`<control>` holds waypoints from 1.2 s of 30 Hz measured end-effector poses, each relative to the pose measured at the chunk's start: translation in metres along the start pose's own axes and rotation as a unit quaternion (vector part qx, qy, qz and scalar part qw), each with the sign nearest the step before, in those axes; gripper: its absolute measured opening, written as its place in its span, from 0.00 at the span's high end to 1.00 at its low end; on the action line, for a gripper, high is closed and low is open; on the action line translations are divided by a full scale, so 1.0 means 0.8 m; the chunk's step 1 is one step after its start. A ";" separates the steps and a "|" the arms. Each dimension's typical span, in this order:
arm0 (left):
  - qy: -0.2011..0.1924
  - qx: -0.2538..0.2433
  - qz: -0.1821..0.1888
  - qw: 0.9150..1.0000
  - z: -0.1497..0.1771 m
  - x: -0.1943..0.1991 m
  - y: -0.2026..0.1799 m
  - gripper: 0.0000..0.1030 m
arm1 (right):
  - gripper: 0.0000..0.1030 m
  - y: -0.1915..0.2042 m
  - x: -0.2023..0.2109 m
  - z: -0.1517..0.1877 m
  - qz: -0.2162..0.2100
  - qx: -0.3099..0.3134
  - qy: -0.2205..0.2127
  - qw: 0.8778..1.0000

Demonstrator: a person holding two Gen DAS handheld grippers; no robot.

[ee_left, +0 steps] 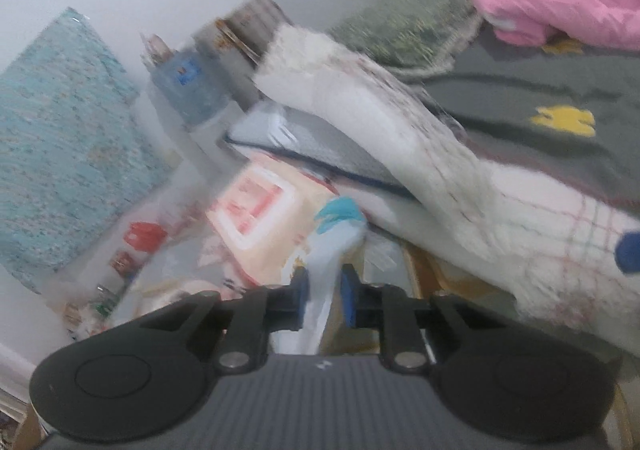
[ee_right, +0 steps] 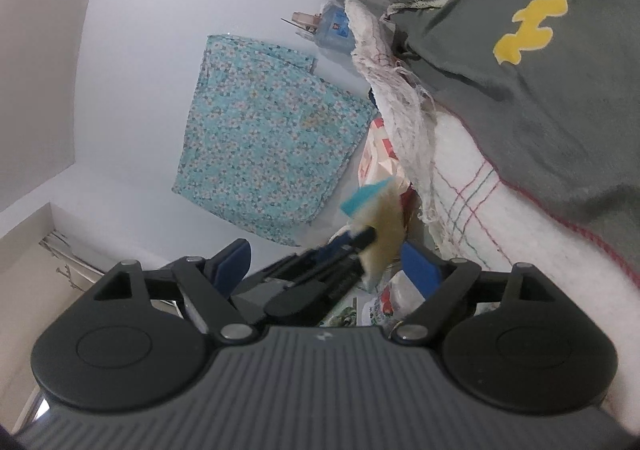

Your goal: Organize soft objects

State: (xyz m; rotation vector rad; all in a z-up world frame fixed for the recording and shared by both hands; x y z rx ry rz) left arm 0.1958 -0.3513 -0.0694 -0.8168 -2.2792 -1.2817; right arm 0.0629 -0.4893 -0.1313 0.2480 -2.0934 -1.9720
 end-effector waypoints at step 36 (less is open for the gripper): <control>-0.183 0.252 0.073 0.947 0.062 0.268 0.122 0.90 | 0.03 0.051 -0.029 0.040 -0.105 -0.006 0.061 0.993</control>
Point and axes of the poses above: each gripper's, at about its wrist camera, not at the fingertips, and x roughly against the way its jaws point, y to its left, z to its underside, the point moved 5 cm from there along -x, roughly the way its jaws point, and after that the axes turned 13 degrees about -x, right-handed, at the moved point
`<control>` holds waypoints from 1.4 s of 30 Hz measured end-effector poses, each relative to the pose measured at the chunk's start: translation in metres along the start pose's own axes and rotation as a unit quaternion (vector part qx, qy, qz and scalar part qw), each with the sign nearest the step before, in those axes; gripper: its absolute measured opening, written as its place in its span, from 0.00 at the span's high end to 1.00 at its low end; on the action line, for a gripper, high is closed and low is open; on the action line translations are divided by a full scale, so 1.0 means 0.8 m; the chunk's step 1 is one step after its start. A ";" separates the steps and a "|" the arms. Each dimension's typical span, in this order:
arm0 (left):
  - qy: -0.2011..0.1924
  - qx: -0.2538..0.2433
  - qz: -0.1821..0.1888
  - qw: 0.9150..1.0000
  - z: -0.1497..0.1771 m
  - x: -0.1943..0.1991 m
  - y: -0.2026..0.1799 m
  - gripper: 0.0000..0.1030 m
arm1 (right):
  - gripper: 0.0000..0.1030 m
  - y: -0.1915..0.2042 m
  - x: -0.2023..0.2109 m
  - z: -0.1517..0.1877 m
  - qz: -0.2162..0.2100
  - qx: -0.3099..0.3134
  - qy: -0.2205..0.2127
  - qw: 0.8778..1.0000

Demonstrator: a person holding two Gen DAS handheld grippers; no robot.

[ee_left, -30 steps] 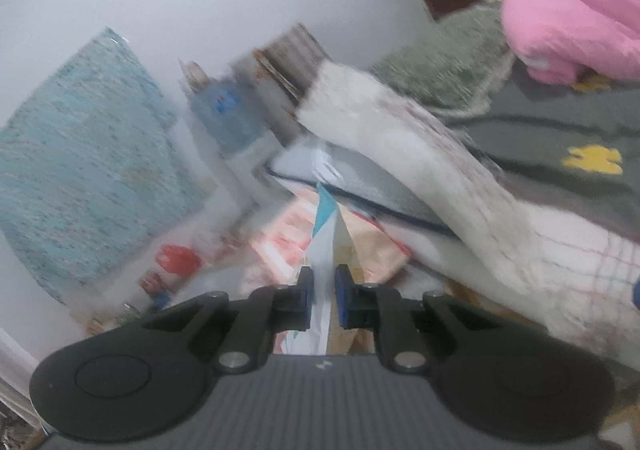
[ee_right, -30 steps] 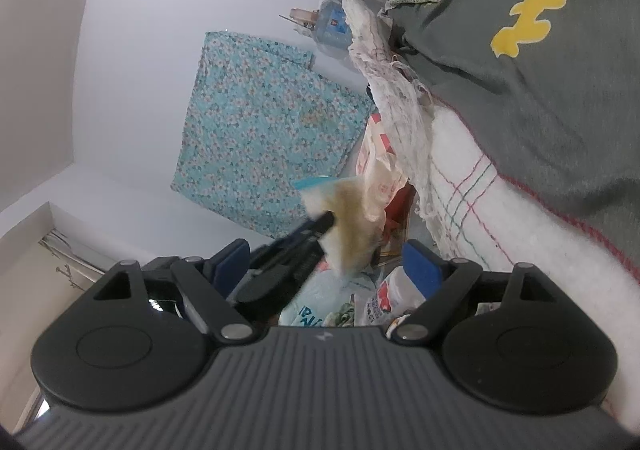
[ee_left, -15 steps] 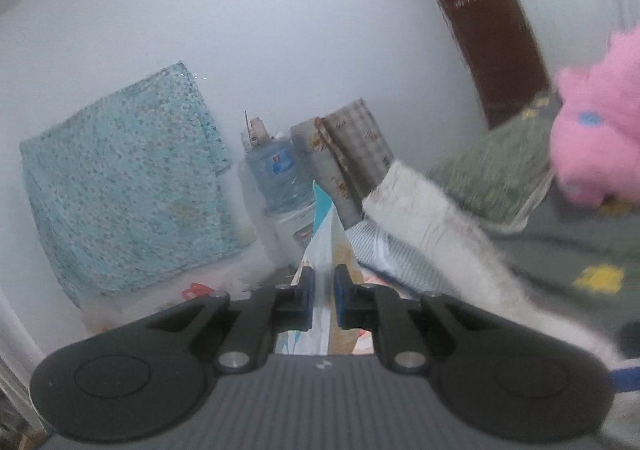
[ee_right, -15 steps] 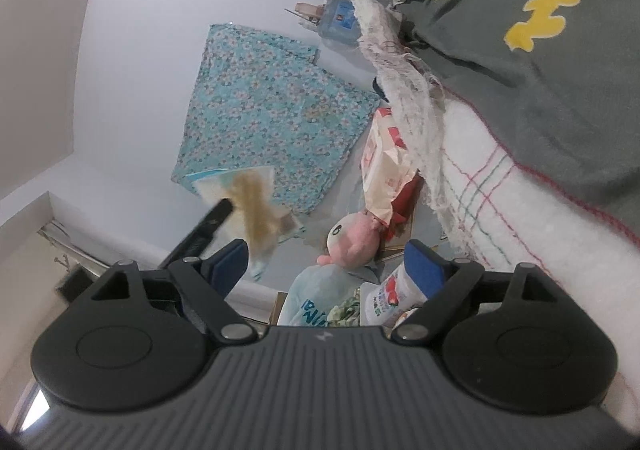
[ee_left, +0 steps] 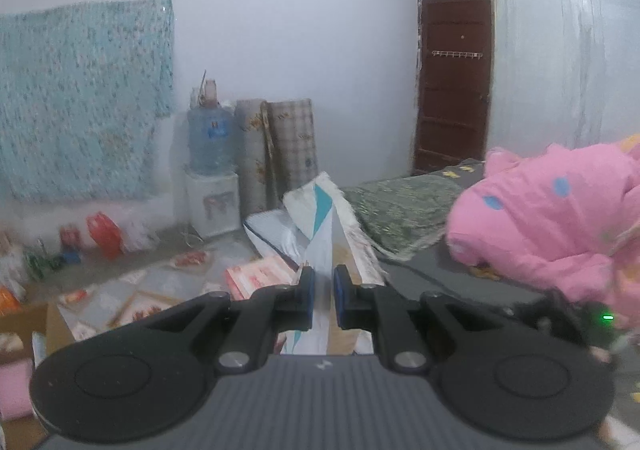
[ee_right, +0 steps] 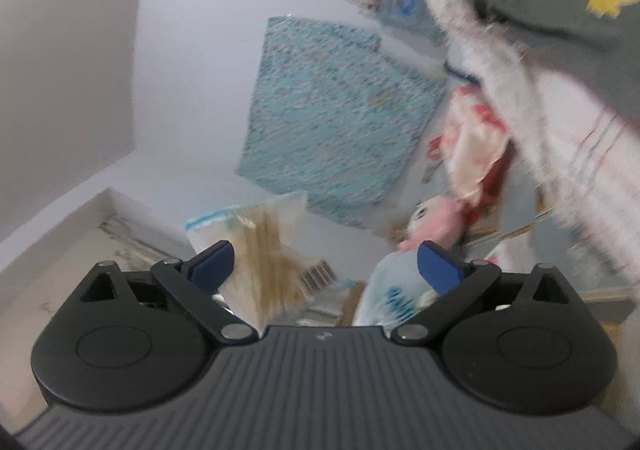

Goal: Organize soft objects
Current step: 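Carry the packet with the left gripper over the cardboard box, then lower the packet into the box and open the left gripper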

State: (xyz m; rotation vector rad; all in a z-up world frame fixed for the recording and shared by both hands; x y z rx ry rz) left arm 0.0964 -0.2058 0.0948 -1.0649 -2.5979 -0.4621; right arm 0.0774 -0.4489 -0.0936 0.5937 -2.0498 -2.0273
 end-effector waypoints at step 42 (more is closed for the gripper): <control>0.234 0.359 -0.134 0.893 0.307 0.090 0.409 0.88 | 0.01 0.036 -0.265 0.230 0.077 0.017 0.340 0.937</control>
Point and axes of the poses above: each gripper's, at about its wrist camera, not at the fingertips, and x roughly against the way its jaws point, y to its left, z to its underside, the point moved 5 cm from there along -x, roughly the way its jaws point, and after that the axes turned 13 degrees about -x, right-handed, at the moved point
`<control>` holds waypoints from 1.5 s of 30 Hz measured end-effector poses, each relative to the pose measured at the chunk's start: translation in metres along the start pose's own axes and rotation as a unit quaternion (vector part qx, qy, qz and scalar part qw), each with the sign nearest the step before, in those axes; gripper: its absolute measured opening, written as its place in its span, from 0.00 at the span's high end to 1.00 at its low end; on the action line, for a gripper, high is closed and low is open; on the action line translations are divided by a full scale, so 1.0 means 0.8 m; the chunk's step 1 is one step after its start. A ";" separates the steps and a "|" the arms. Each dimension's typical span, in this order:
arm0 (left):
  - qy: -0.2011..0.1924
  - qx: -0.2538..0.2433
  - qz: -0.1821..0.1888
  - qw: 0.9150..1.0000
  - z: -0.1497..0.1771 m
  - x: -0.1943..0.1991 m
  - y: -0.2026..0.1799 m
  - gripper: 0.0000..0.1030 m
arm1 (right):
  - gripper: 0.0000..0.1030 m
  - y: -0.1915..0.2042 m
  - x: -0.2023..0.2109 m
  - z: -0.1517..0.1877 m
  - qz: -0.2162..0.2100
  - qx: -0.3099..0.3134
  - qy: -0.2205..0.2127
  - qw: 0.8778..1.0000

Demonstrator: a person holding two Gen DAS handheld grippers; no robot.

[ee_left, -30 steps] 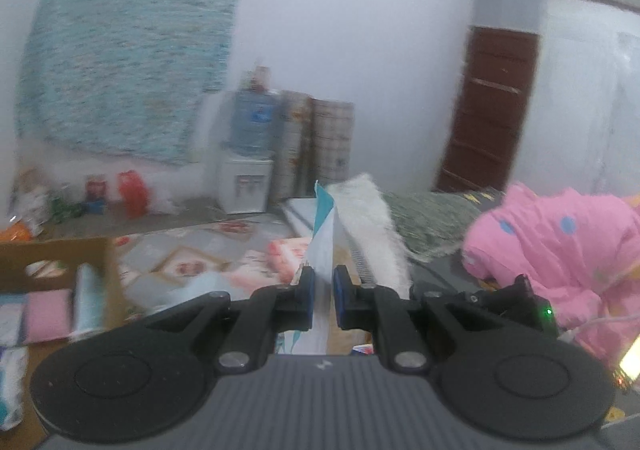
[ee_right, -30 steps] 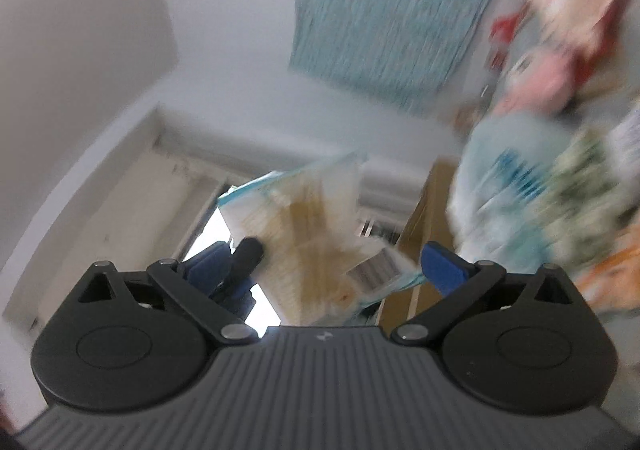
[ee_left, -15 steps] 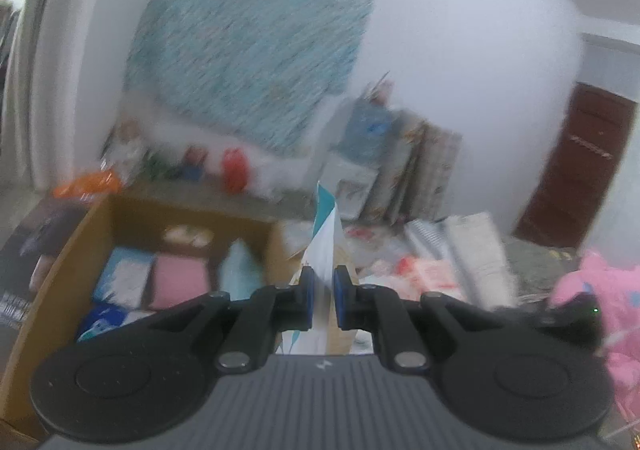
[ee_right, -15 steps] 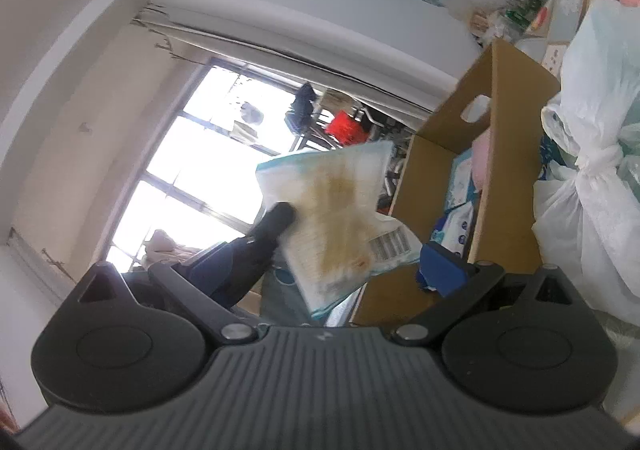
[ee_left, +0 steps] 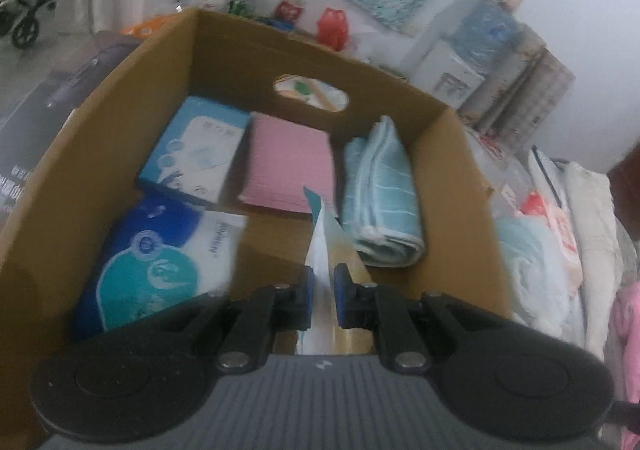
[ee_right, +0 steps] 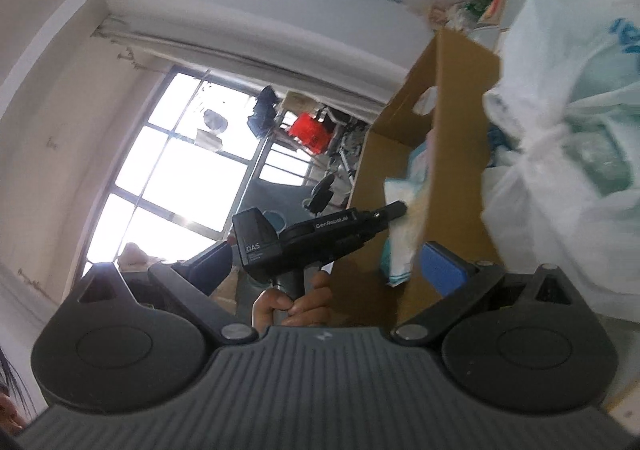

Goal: Organize soft objects
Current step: 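Lower the packet into the box and open the left gripper, then reach the left gripper to the pink plush toy in the pile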

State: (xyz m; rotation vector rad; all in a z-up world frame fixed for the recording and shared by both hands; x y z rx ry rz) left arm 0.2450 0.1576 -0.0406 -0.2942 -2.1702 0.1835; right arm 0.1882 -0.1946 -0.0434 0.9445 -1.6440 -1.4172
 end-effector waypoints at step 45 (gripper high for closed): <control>-0.011 -0.285 0.014 0.958 -0.100 -0.067 -0.421 0.03 | 0.01 -0.061 0.213 -0.081 0.082 0.005 -0.269 0.960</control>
Point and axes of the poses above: each gripper's, at about its wrist camera, not at the fingertips, and x roughly against the way its jaws point, y to its left, z to its underside, the point moved 5 cm from there along -x, roughly the way its jaws point, and after that the axes turned 13 degrees about -x, right-handed, at the moved point
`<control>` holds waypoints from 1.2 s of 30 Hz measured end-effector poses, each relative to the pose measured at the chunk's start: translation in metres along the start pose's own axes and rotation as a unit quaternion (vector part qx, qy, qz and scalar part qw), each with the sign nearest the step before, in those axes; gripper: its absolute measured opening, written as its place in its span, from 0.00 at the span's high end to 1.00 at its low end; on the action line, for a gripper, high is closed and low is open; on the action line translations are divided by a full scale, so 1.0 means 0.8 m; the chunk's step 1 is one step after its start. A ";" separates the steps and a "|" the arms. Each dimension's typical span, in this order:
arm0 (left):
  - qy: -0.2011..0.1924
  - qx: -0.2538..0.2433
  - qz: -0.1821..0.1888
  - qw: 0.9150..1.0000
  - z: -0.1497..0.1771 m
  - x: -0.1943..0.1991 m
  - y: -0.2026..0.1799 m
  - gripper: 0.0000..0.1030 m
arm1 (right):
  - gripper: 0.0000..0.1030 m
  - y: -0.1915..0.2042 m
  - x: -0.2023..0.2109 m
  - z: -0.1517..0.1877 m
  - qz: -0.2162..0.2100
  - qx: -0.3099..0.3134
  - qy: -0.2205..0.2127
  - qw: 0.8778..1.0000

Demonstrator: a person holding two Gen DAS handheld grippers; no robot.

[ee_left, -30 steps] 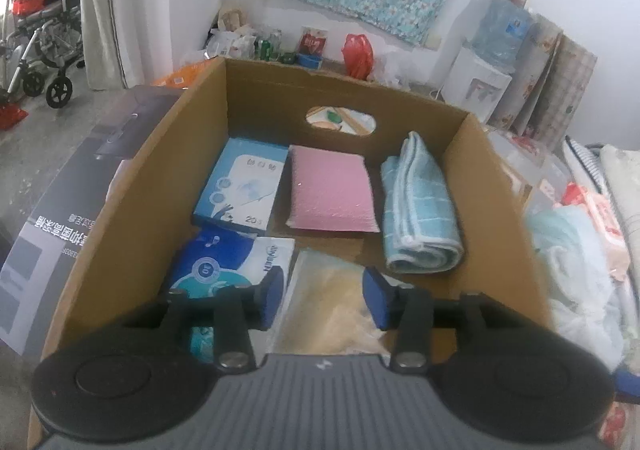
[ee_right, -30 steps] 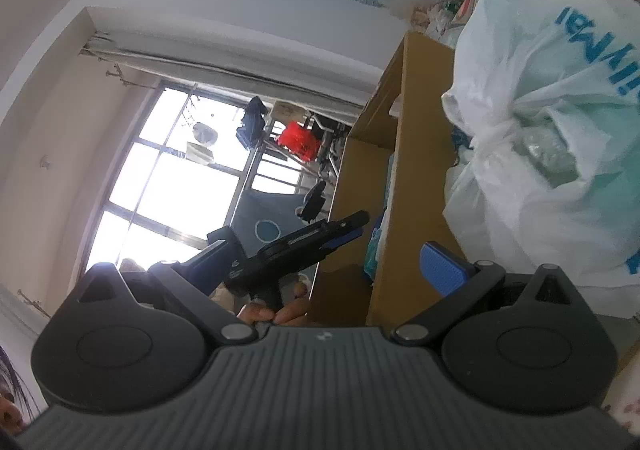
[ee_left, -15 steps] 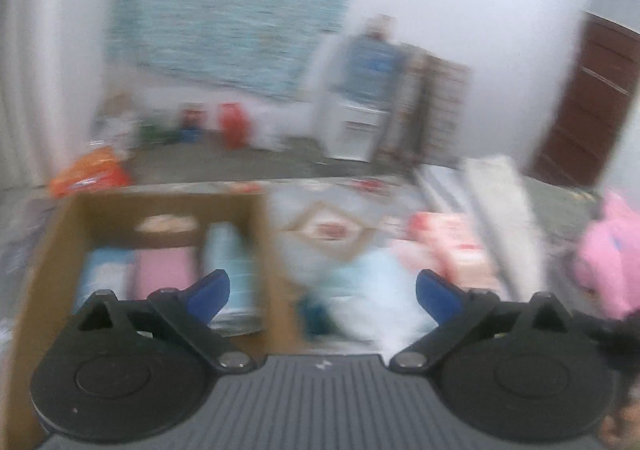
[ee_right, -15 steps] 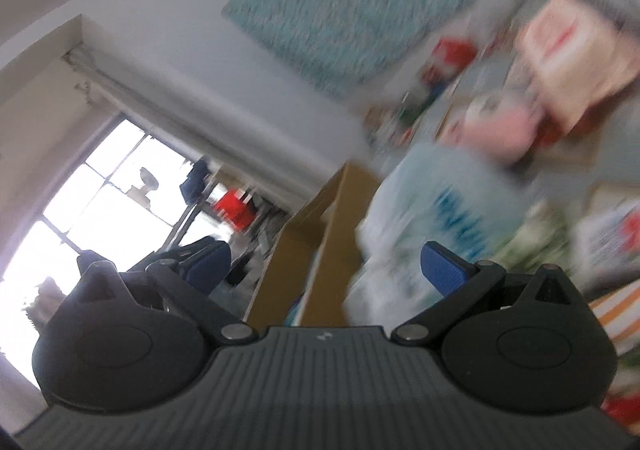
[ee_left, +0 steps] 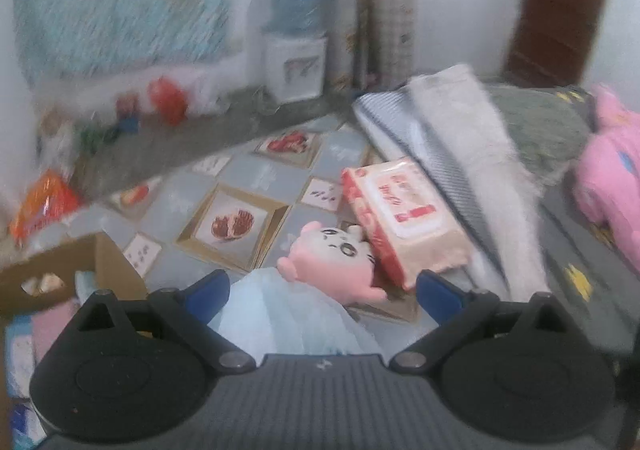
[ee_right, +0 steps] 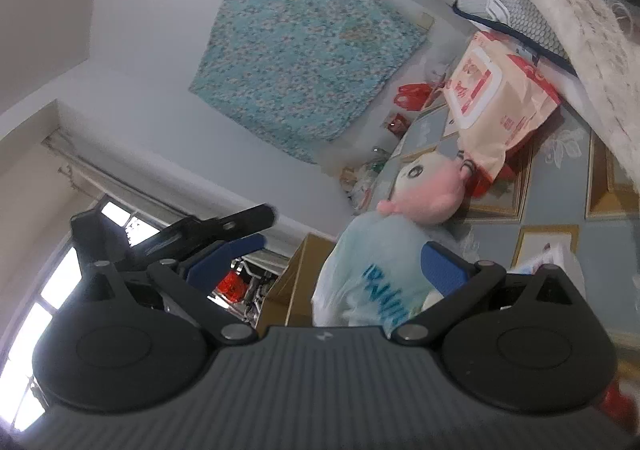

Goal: Organize soft objects
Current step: 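Reach the left gripper to the pink plush toy in the pile, then close the left gripper on the pink plush toy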

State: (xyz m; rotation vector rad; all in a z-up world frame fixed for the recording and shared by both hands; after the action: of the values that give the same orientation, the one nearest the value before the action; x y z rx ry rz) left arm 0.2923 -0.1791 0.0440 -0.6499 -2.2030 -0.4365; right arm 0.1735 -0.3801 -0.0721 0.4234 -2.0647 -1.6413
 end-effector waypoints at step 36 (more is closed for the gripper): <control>0.119 0.186 0.081 0.972 -0.036 -0.169 0.037 0.17 | 0.37 -0.080 -0.218 -0.069 0.081 -0.063 0.074 0.992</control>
State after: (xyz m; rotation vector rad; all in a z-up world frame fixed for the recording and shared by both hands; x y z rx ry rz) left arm 0.4027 -0.2111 -0.0380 -0.5354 -1.9164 -0.0096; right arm 0.3469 -0.3518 -0.1536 0.3162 -1.8271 -1.5829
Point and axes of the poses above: each gripper's, at about its wrist camera, not at the fingertips, and x roughly against the way its jaws point, y to its left, z to its underside, the point moved 5 cm from there along -x, roughly the way its jaws point, and after that the axes turned 13 degrees about -x, right-handed, at the moved point
